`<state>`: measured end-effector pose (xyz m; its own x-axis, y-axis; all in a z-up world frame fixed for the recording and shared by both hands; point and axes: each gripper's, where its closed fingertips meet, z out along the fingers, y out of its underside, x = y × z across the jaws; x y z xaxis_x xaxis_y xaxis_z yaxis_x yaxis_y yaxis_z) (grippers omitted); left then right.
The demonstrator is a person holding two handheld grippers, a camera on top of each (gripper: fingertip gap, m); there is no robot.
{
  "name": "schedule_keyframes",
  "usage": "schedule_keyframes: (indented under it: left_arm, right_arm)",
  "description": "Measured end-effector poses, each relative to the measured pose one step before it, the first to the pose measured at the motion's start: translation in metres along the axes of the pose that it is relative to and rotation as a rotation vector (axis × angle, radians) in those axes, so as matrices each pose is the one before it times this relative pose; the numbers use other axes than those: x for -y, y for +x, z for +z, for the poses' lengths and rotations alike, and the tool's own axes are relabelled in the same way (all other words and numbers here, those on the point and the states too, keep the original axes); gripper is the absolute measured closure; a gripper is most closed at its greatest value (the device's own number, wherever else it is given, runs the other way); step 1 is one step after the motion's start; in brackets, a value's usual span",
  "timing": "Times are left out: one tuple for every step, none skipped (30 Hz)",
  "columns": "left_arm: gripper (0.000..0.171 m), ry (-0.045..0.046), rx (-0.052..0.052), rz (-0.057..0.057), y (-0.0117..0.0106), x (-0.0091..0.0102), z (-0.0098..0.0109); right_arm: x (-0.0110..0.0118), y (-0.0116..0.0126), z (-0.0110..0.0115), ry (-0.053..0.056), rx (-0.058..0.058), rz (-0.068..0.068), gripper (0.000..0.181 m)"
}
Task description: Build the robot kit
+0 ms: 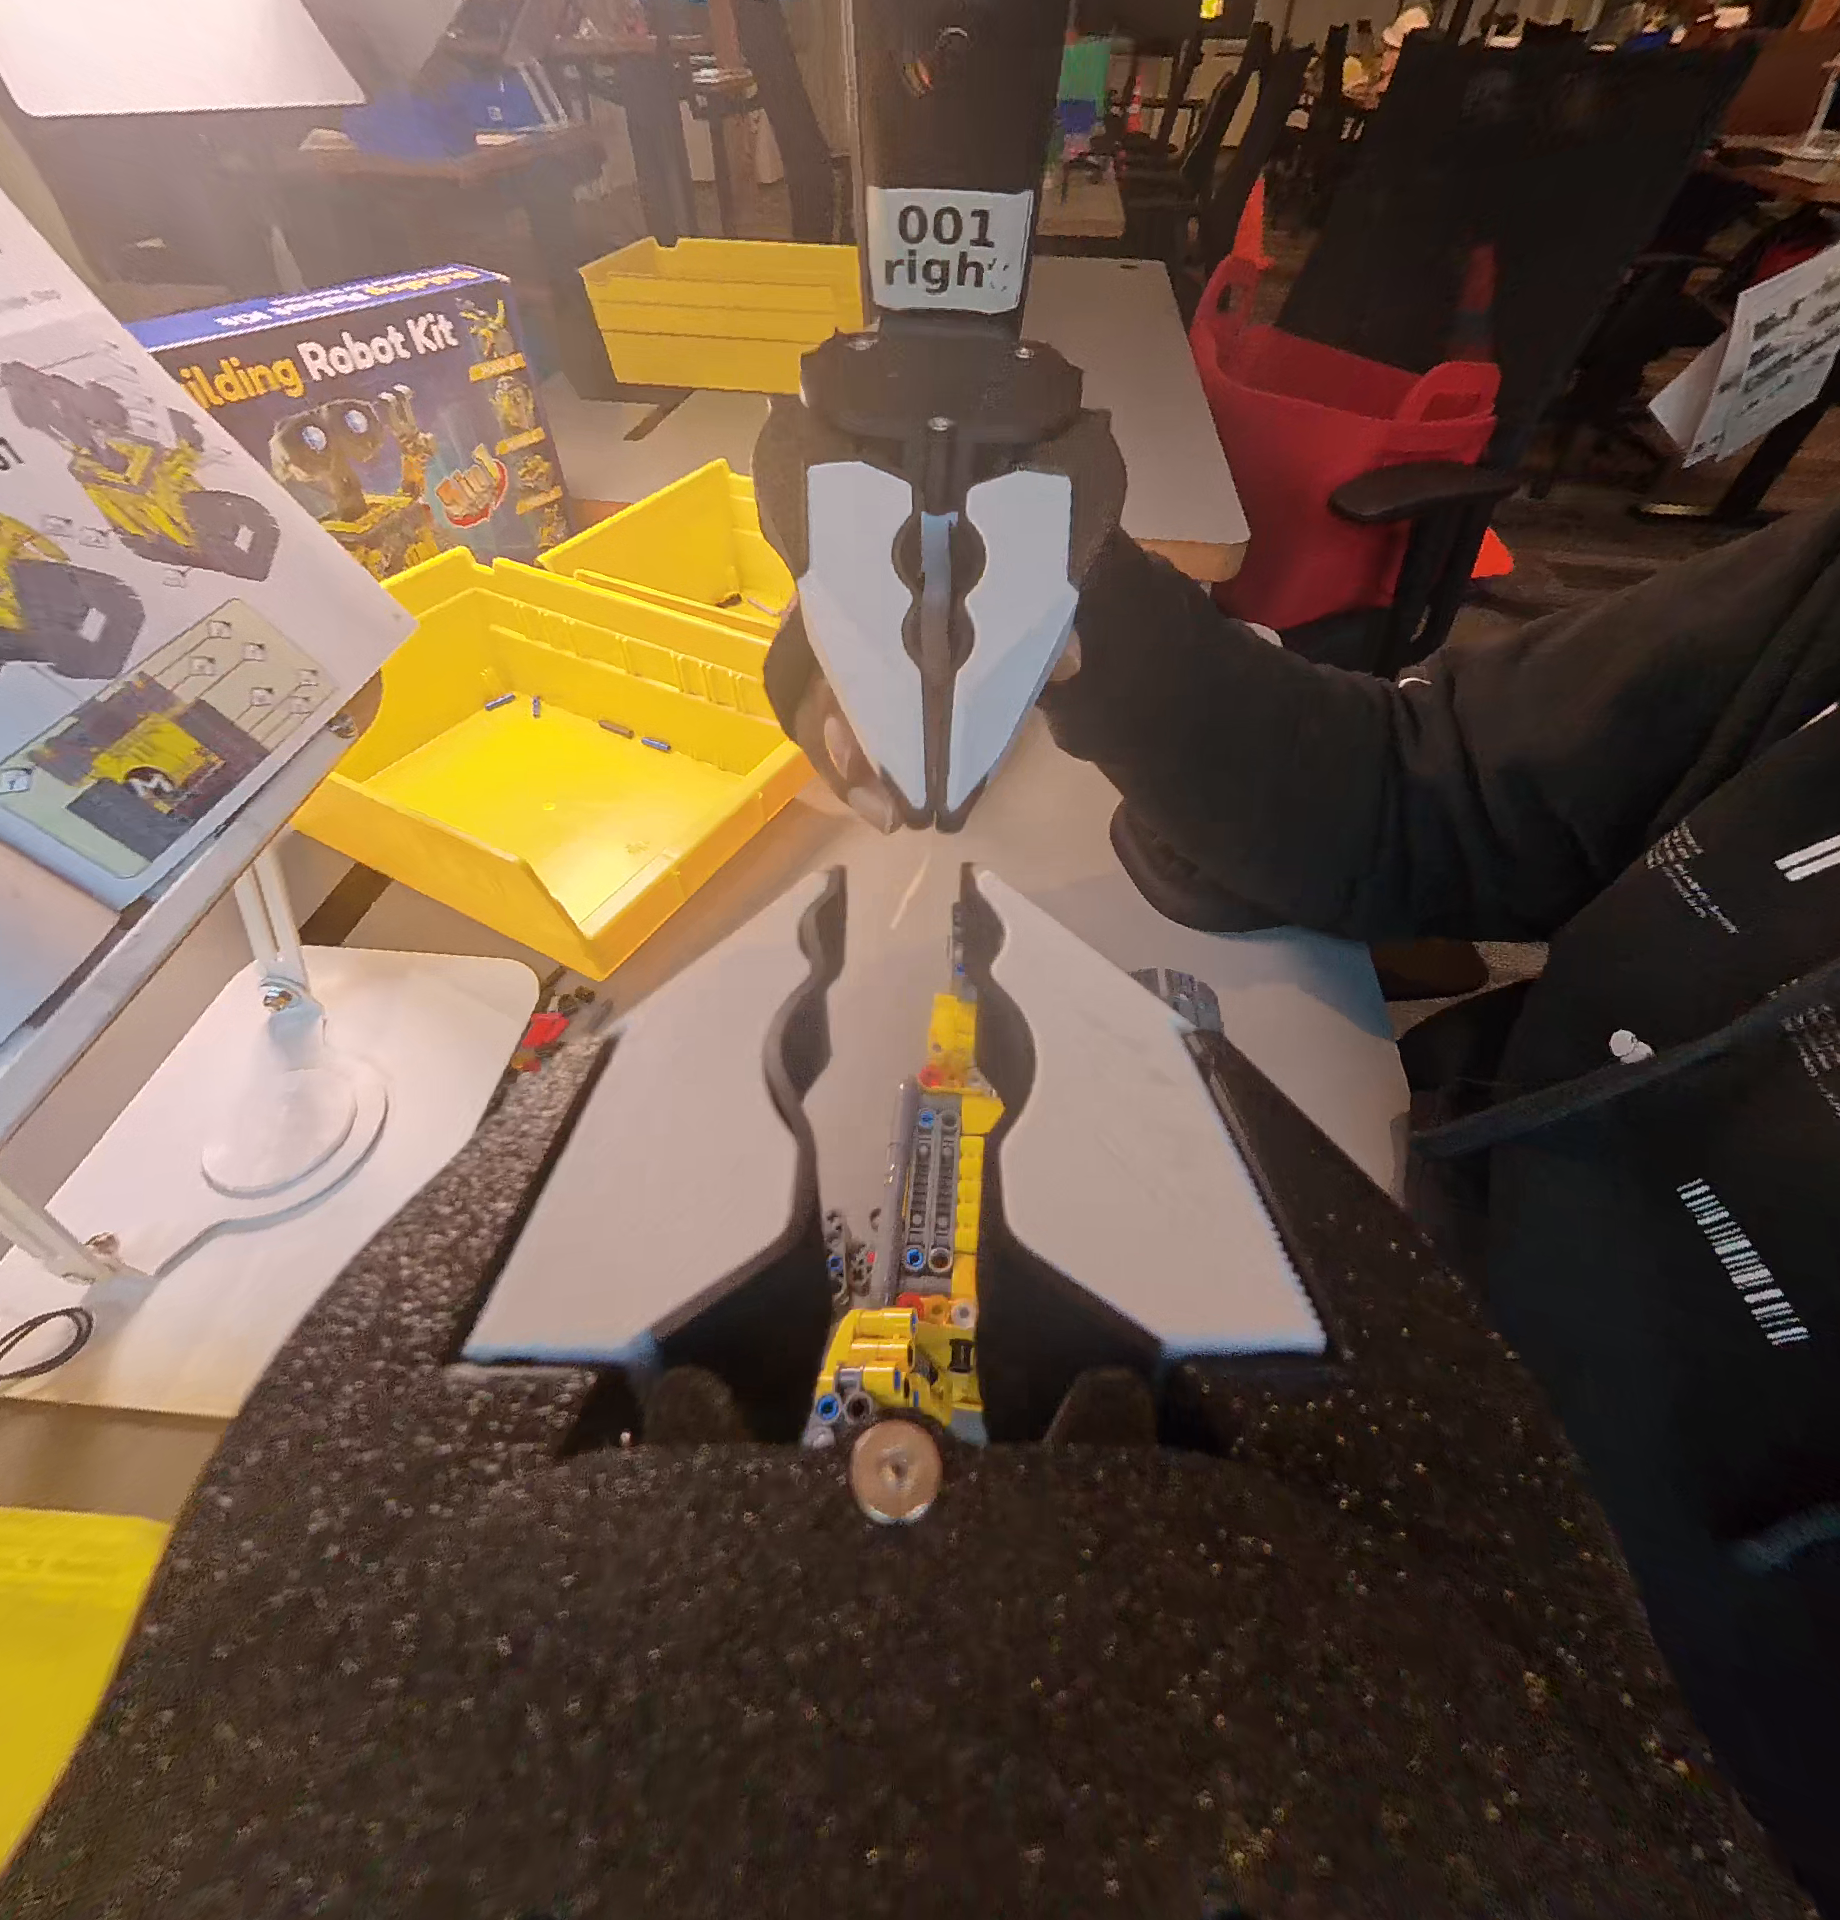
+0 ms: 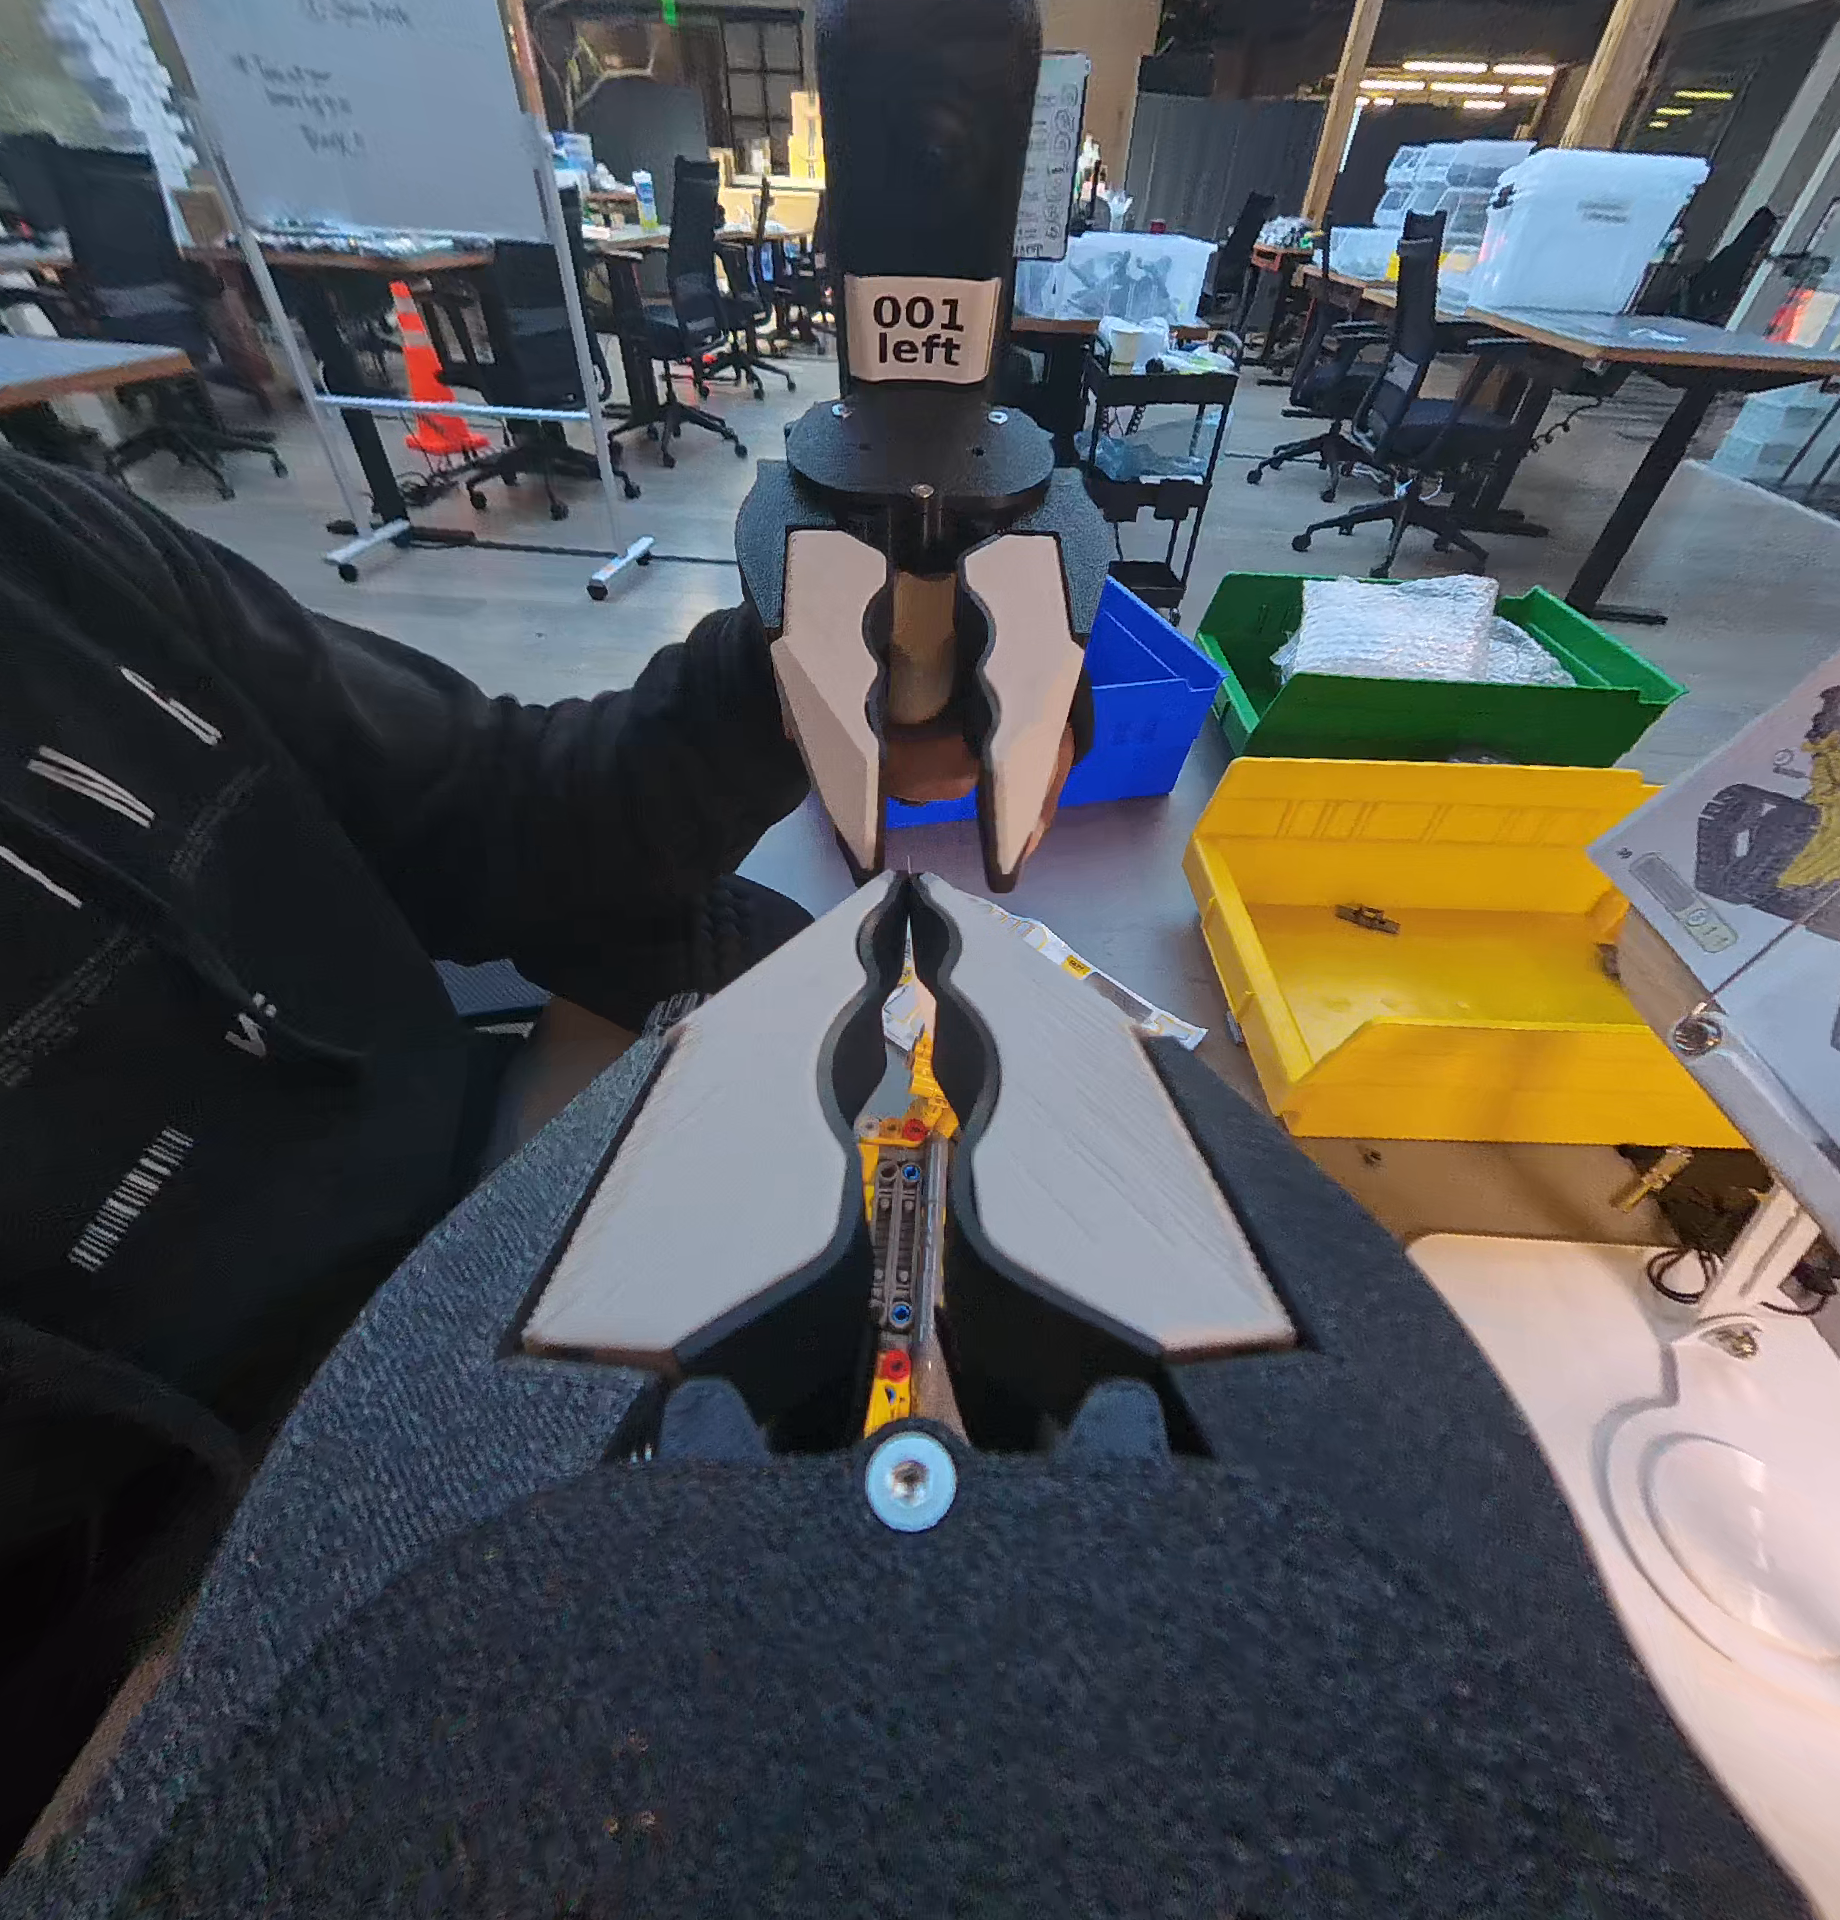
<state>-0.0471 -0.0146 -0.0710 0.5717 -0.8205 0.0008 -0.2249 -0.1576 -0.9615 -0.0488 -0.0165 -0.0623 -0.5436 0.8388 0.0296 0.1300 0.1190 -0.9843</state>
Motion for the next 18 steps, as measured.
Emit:
schedule_keyframes:
  left_arm:
    - [0.145, -0.00377, 0.0251, 0.0057, -0.00399, -0.00127, -0.00333]
    - [0.142, -0.01500, 0.0264, 0.0075, -0.00461, -0.00390, -0.00312]
    - [0.138, -0.03081, 0.0184, 0.0063, -0.00378, -0.00777, -0.00235]
    - [0.134, -0.04244, 0.0043, 0.0034, -0.00143, -0.01146, -0.00176]
    - [0.130, -0.04604, -0.0025, 0.0003, -0.00015, -0.01444, -0.00119]
    - [0.127, -0.04558, -0.0023, -0.0017, 0.00006, -0.01632, -0.00074]
    - [0.126, -0.03999, -0.0024, -0.0035, 0.00028, -0.01679, -0.00037]
    - [0.125, -0.02620, -0.0066, -0.0062, 0.00102, -0.01540, -0.00002]
    - [0.124, -0.01140, -0.0098, -0.0094, 0.00153, -0.01296, 0.00034]
    - [0.124, -0.00113, -0.0066, -0.0105, 0.00089, -0.01039, 0.00034]
    - [0.124, 0.00517, -0.0010, -0.0080, -0.00031, -0.00788, 0.00039]
    - [0.124, 0.01085, 0.0006, -0.0039, -0.00083, -0.00517, 0.00044]
    - [0.125, 0.01316, -0.0102, 0.0003, 0.00069, -0.00285, 0.00056]
    - [0.125, 0.00800, -0.0196, 0.0054, 0.00204, -0.00183, 0.00100]
    - [0.126, -0.00514, -0.0182, 0.0123, 0.00159, -0.00287, 0.00153]
    - [0.125, -0.02123, -0.0079, 0.0193, -0.00030, -0.00481, 0.00214]
    - [0.125, -0.02811, -0.0021, 0.0221, -0.00098, -0.00611, 0.00251]
    - [0.125, -0.02198, -0.0100, 0.0171, 0.00050, -0.00543, 0.00293]
  right_arm:
    - [0.00232, 0.00199, -0.00159, 0.0147, -0.0003, 0.0312, 0.181]
    - [0.00134, 0.00296, -0.00178, 0.0099, -0.0014, 0.0368, 0.181]
    - [-0.00052, 0.00257, -0.00165, 0.0033, 0.0046, 0.0430, 0.181]
    - [-0.00280, 0.00203, -0.00153, -0.0060, 0.0083, 0.0471, 0.181]
    - [-0.00465, 0.00123, -0.00133, -0.0109, 0.0104, 0.0496, 0.181]
    - [-0.00631, -0.00036, -0.00103, -0.0135, 0.0168, 0.0544, 0.181]
    - [-0.00772, -0.00086, -0.00069, -0.0135, 0.0157, 0.0582, 0.181]
    - [-0.00897, -0.00067, -0.00036, -0.0122, 0.0113, 0.0600, 0.181]
    - [-0.00945, -0.00055, 0.00011, -0.0102, 0.0097, 0.0582, 0.181]
    - [-0.00905, 0.00003, 0.00046, -0.0071, 0.0054, 0.0584, 0.181]
    - [-0.00752, -0.00071, 0.00097, -0.0006, 0.0079, 0.0546, 0.181]
    - [-0.00599, -0.00102, 0.00160, 0.0031, 0.0070, 0.0496, 0.181]
    - [-0.00607, -0.00021, 0.00199, -0.0044, -0.0014, 0.0389, 0.181]
    - [-0.00567, 0.00069, 0.00234, -0.0106, -0.0093, 0.0252, 0.181]
    - [-0.00429, 0.00101, 0.00248, -0.0086, -0.0116, 0.0198, 0.181]
    - [-0.00299, 0.00089, 0.00278, -0.0061, -0.0095, 0.0241, 0.181]
    - [-0.00243, 0.00019, 0.00292, -0.0073, -0.0035, 0.0214, 0.181]
    - [-0.00206, 0.00083, 0.00274, -0.0073, -0.0070, 0.0145, 0.181]
